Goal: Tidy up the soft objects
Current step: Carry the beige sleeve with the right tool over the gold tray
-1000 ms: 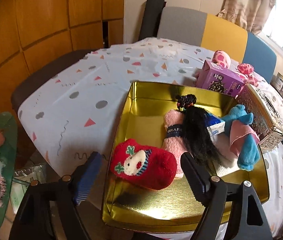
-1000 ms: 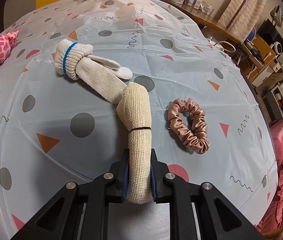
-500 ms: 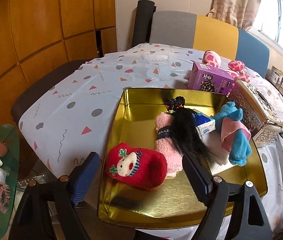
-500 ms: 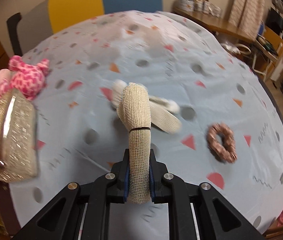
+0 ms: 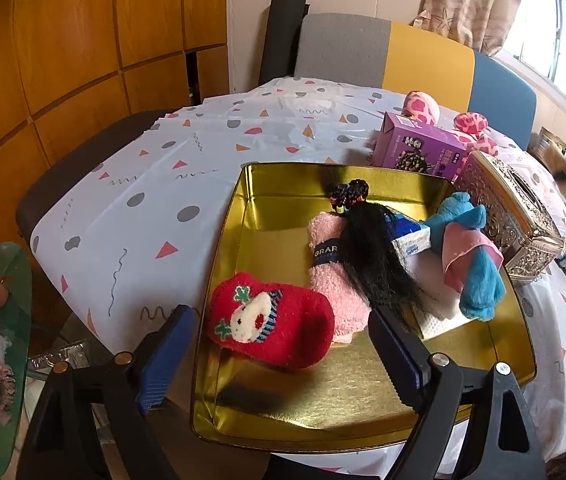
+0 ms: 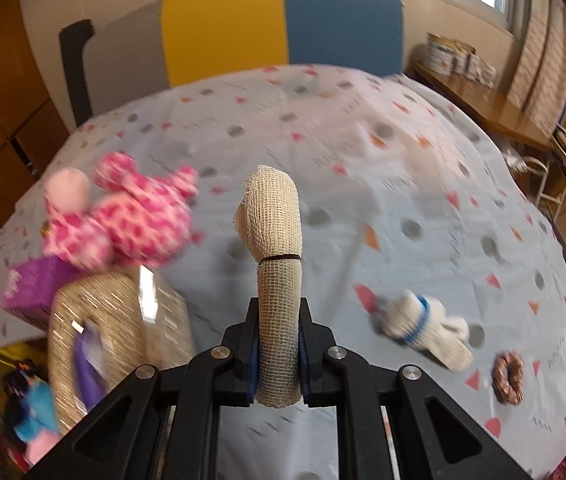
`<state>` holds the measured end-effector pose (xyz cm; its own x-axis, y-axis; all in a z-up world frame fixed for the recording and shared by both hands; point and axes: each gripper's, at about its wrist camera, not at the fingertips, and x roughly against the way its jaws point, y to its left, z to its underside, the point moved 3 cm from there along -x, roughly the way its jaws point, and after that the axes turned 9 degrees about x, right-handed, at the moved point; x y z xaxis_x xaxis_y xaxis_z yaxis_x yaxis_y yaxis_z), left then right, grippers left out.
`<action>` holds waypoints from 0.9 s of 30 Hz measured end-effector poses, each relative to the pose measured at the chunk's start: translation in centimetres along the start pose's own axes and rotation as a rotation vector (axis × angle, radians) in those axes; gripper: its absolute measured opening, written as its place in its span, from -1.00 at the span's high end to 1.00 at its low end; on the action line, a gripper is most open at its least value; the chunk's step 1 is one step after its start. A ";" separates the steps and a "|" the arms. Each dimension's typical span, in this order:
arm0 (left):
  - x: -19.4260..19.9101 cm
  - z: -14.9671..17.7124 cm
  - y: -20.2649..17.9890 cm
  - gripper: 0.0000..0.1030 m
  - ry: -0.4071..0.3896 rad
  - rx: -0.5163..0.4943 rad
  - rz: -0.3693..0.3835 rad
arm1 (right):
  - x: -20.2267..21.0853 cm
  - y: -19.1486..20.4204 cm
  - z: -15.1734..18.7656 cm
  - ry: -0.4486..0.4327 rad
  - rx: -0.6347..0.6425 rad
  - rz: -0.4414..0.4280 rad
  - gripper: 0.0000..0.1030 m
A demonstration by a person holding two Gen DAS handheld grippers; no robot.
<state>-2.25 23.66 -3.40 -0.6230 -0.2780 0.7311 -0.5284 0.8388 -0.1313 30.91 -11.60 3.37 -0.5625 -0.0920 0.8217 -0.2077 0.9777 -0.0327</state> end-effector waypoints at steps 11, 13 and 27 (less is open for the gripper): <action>-0.4 0.7 -0.4 -0.76 0.028 -0.010 0.013 | 2.6 13.3 -5.1 -0.101 0.186 -0.155 0.74; -0.5 0.8 -0.4 -0.77 0.030 -0.013 0.014 | 3.1 15.7 -5.0 -0.110 0.218 -0.204 0.74; -0.3 1.4 -0.2 -0.78 0.039 -0.006 0.020 | 4.3 26.7 2.7 -0.038 0.422 -0.465 0.74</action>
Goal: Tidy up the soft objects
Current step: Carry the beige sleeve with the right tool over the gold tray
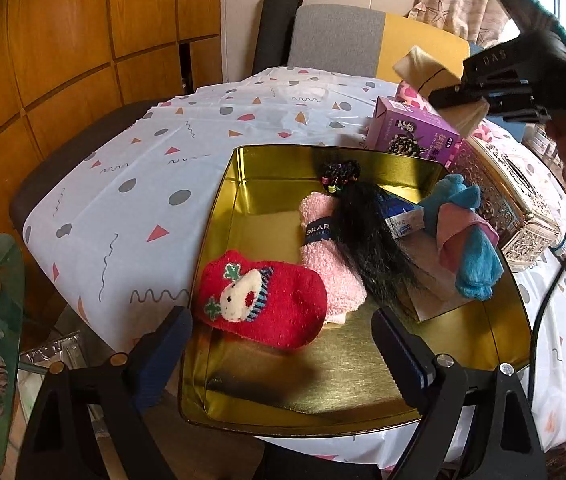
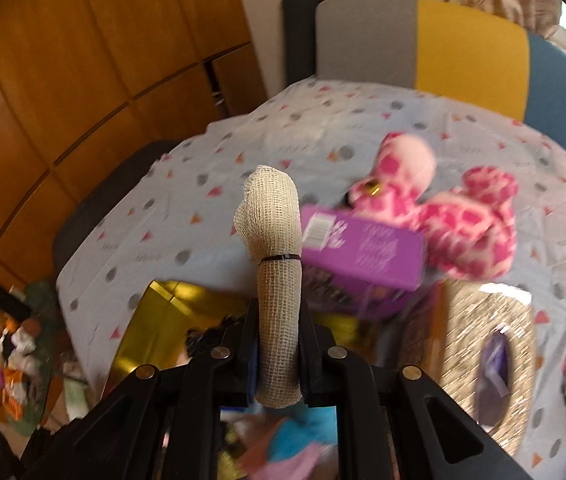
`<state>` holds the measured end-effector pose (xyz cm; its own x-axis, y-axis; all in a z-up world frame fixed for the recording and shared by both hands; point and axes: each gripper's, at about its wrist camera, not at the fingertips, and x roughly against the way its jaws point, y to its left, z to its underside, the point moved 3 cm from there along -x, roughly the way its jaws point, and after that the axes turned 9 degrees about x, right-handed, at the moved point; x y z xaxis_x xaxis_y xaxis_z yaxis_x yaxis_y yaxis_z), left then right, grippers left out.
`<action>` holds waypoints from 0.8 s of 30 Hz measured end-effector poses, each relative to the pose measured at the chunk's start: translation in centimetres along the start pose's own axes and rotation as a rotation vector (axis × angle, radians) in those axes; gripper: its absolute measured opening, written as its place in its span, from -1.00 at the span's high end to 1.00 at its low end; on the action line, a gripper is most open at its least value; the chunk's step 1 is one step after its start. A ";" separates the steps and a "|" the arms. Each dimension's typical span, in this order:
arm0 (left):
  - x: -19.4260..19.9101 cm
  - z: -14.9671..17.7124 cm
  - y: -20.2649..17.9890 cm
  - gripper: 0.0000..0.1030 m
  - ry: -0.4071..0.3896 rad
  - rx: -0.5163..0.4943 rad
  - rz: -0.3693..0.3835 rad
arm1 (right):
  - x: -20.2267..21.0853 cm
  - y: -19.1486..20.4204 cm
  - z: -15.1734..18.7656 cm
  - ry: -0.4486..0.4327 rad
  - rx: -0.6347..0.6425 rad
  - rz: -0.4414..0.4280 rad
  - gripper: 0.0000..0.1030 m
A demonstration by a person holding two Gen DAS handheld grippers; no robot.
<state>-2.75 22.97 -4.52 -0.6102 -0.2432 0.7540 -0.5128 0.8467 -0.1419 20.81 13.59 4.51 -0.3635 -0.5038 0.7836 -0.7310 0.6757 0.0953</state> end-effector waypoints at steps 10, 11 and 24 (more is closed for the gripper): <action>0.2 0.2 -0.1 -0.78 -0.004 -0.001 -0.001 | -0.2 4.3 4.7 0.056 0.045 -0.144 0.74; 0.2 0.2 -0.1 -0.78 -0.005 -0.001 -0.001 | -0.1 4.8 5.3 0.064 0.054 -0.159 0.74; 0.3 0.1 0.7 -0.78 -0.006 0.015 -0.011 | -0.3 8.9 12.3 0.164 0.153 -0.220 0.74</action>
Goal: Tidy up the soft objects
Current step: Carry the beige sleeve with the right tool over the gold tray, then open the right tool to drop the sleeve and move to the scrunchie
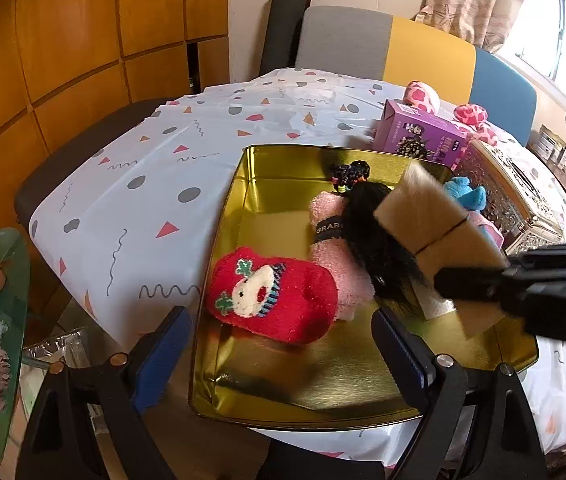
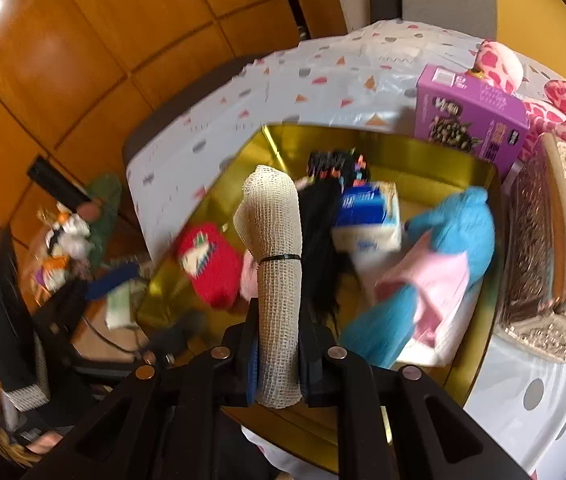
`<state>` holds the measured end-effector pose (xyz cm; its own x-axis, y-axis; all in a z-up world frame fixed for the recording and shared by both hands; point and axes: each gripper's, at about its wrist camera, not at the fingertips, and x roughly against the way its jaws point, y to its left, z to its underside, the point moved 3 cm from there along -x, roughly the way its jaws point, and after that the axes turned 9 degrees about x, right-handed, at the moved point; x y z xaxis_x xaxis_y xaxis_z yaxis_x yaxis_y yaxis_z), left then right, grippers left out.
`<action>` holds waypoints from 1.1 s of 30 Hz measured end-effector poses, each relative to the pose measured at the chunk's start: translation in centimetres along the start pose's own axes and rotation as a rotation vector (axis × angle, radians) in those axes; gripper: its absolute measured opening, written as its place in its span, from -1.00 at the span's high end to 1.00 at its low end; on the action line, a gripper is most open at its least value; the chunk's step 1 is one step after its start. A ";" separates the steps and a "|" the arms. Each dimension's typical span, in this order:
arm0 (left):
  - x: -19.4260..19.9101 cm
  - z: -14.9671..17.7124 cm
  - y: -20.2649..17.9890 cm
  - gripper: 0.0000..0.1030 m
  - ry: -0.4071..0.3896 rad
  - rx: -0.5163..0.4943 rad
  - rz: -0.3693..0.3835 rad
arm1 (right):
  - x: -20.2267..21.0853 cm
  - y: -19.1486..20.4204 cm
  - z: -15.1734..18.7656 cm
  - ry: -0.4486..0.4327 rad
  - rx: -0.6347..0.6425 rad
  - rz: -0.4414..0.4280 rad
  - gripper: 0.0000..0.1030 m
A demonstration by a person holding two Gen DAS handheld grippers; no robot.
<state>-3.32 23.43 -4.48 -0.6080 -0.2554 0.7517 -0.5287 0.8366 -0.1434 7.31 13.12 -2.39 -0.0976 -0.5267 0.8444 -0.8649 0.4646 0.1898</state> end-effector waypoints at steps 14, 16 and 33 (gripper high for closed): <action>1.0 -1.2 2.4 -0.78 -0.037 0.066 -0.016 | -1.5 0.2 1.1 0.039 0.043 0.039 0.23; 1.5 -1.7 2.1 -0.78 -0.055 0.060 -0.011 | 0.2 0.4 1.3 0.002 0.059 0.042 0.21; 4.1 -2.7 -10.3 -0.78 -0.091 -0.199 0.178 | 14.6 -16.7 13.5 -0.227 -0.431 0.259 0.21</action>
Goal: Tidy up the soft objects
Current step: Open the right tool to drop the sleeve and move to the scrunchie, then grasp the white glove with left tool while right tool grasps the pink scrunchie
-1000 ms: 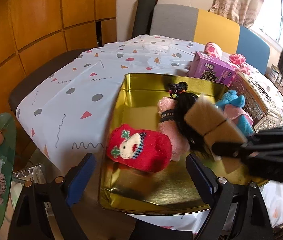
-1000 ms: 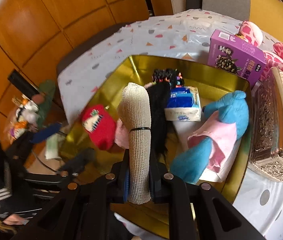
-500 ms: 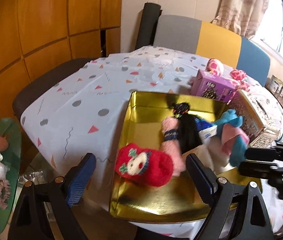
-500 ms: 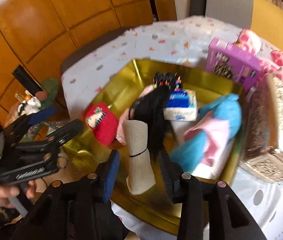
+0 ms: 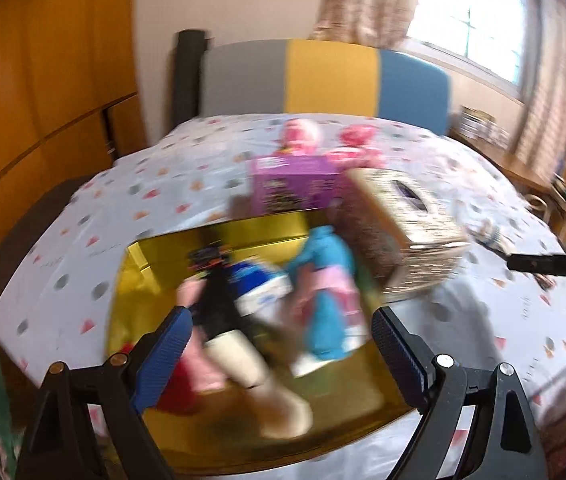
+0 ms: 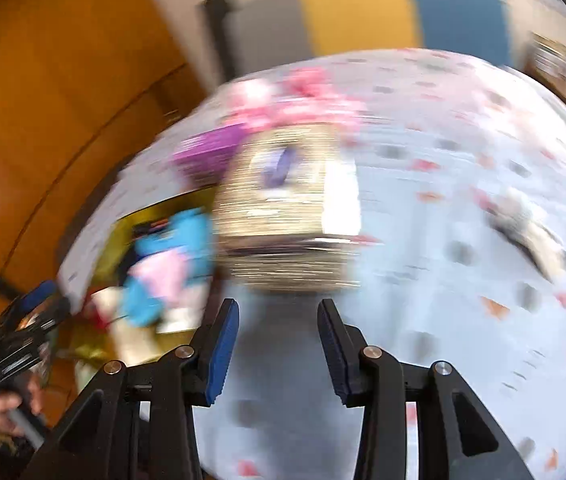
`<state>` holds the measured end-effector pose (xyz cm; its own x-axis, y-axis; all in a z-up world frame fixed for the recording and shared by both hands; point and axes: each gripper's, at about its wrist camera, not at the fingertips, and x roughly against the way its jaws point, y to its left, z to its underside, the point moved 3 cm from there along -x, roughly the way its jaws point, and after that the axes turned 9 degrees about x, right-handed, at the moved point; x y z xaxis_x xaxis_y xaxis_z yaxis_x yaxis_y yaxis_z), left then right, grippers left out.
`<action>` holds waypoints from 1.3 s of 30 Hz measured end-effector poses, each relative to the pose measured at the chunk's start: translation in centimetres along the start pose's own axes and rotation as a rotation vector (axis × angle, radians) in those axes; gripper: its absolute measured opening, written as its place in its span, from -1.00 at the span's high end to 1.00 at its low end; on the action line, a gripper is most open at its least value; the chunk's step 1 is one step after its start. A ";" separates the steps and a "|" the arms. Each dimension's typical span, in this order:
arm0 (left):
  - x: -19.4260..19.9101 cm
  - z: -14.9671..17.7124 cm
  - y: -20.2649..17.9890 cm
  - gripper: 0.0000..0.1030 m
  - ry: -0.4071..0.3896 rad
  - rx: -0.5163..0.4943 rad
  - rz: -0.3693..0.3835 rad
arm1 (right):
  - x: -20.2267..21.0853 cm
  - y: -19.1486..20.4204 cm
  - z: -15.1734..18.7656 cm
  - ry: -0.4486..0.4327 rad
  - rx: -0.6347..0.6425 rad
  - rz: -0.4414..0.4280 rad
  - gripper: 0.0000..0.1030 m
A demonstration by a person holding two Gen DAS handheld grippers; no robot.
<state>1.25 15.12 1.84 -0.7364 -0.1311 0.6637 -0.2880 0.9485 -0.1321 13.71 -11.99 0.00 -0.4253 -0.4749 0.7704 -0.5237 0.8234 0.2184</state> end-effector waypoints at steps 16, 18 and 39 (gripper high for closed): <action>-1.3 -1.5 -21.0 -0.83 0.072 -0.287 0.334 | 3.9 -29.6 6.9 0.092 -0.551 0.564 0.08; -1.8 -1.4 -23.9 -0.84 0.093 -0.308 0.371 | 3.4 -30.6 7.1 0.095 -0.543 0.554 -0.08; -19.2 -0.2 -40.0 -0.68 0.460 -0.137 0.415 | 0.9 -31.7 7.6 0.224 -0.490 0.542 0.62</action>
<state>27.03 -20.22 -5.49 -0.4226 0.3643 0.8299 0.0688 0.9259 -0.3715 24.27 -40.84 -10.79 -0.3425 0.0662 0.9372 0.1248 0.9919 -0.0244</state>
